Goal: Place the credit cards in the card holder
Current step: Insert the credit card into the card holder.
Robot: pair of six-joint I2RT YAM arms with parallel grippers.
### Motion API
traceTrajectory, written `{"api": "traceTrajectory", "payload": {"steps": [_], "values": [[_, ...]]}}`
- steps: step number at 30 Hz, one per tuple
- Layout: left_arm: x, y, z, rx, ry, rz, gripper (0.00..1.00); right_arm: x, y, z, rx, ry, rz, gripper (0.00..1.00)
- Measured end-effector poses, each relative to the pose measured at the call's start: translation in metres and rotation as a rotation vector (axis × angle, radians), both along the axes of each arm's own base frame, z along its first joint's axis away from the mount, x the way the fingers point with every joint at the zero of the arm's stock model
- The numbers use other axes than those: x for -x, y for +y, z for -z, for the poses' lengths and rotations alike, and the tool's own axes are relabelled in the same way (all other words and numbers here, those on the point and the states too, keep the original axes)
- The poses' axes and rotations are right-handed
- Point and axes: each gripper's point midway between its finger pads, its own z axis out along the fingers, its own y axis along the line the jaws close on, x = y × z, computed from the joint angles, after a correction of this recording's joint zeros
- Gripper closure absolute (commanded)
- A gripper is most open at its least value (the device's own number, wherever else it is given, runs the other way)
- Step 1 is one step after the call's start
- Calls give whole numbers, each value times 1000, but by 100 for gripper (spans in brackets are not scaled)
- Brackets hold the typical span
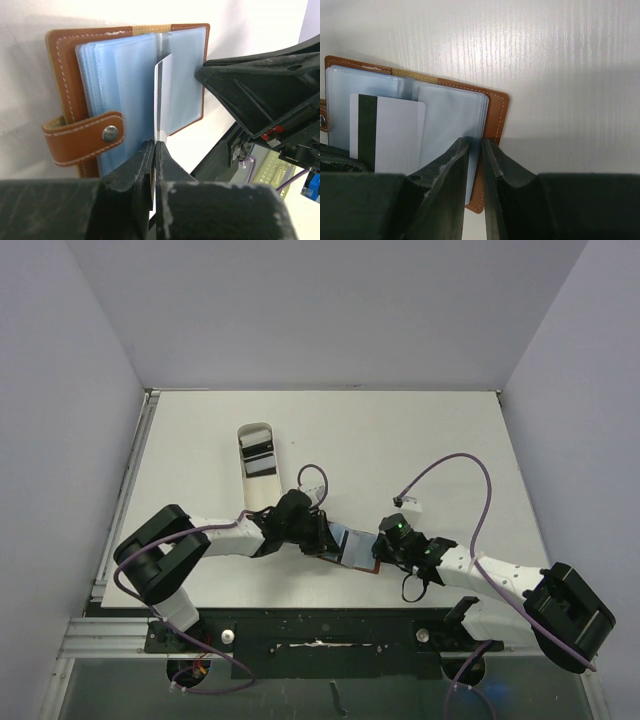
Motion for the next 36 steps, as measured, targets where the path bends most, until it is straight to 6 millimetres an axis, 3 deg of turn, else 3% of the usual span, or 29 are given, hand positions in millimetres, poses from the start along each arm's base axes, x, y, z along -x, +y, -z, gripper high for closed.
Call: {"api": "traceTrajectory", "payload": {"steps": [36], "values": [[-11,-6,12,-28,-1,-41,100,0,1,1,-48,-19,30,82]]}}
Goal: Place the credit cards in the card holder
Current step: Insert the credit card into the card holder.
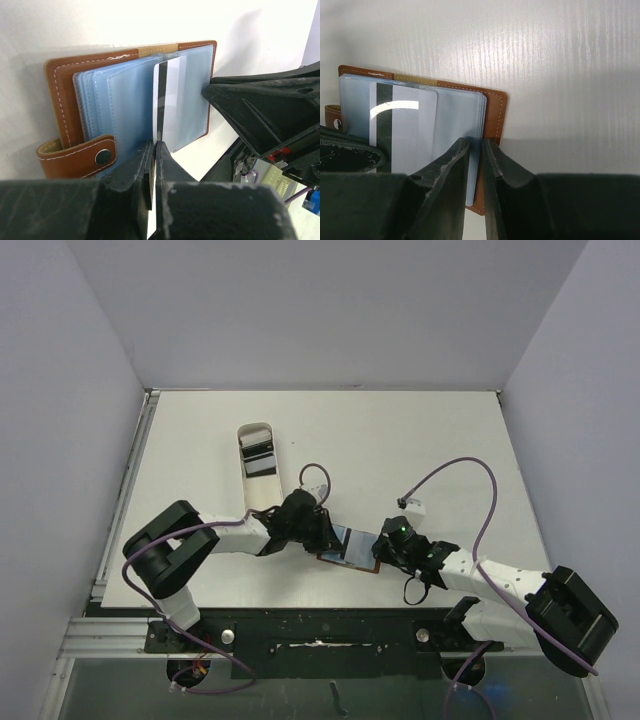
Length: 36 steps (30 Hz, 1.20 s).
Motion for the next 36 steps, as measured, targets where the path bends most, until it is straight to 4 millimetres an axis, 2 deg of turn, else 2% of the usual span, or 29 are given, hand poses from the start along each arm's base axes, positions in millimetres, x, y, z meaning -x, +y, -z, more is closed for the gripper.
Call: {"api": "traceTrajectory", "payload": {"steps": [4,10,13,21,28,36], "values": [[1,-3,-1,5,-8,4,100,0,0,0,-6,2,8,82],[2,-4,3,-6,-15,4,78,0,0,0,-9,3,12,82],[0,-5,2,-16,-22,3,73,0,0,0,-9,4,12,83],[-9,-6,-2,-51,-65,-2,71,5,-1,-1,-9,17,3,85],[-10,-7,-2,-71,-90,11,74,5,-1,0,-9,18,4,85],[-5,-22,-1,-61,-115,56,74,4,0,0,-9,17,4,85]]}}
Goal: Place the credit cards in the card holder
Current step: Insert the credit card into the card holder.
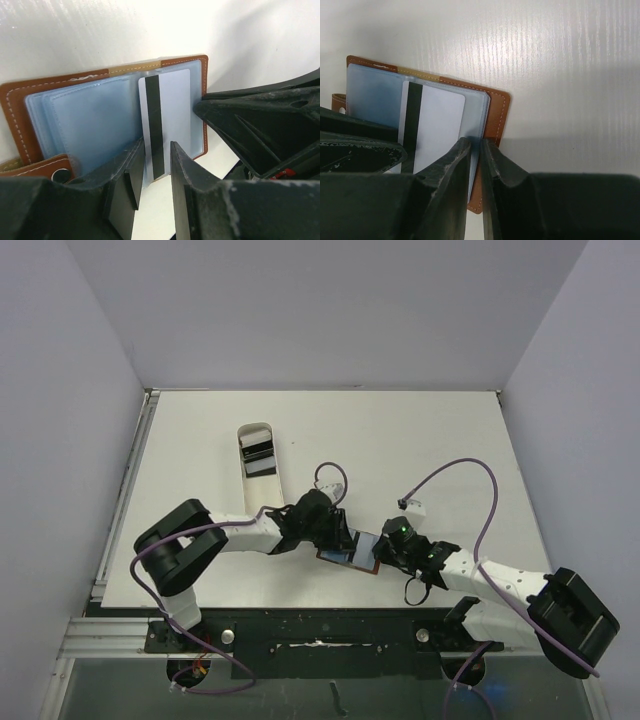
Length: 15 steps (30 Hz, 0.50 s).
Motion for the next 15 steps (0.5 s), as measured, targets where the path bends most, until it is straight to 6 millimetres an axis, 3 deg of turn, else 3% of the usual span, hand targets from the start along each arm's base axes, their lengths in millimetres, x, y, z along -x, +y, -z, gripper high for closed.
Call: {"api": "traceTrajectory", "payload": {"steps": [15], "values": [[2,-11,1,28,-17,28,74,-5,1,-1,19,-25,-18,80]]}}
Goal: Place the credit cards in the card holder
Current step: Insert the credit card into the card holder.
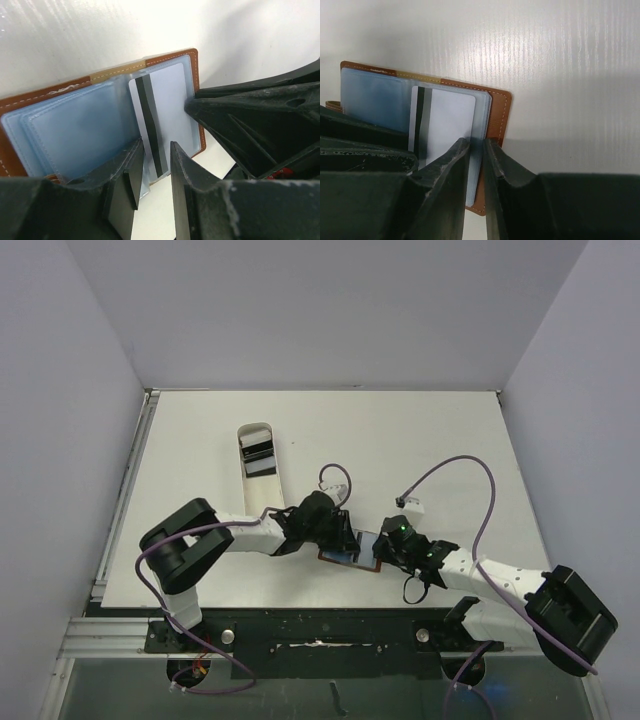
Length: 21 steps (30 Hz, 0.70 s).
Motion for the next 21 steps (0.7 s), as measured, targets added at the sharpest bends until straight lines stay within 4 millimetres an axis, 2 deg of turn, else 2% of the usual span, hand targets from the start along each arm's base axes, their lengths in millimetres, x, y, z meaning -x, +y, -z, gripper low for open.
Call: {"api": "traceTrajectory", "payload": {"steps": [12,18,21], "values": [[13,-11,-4,57,-15,22,72,1,-3,-2,29,-10,-30,70],[13,-12,-7,67,-30,8,64,6,-8,-10,31,-10,-32,61],[10,-10,-14,65,-56,2,45,6,-8,-20,11,-32,-29,58]]}}
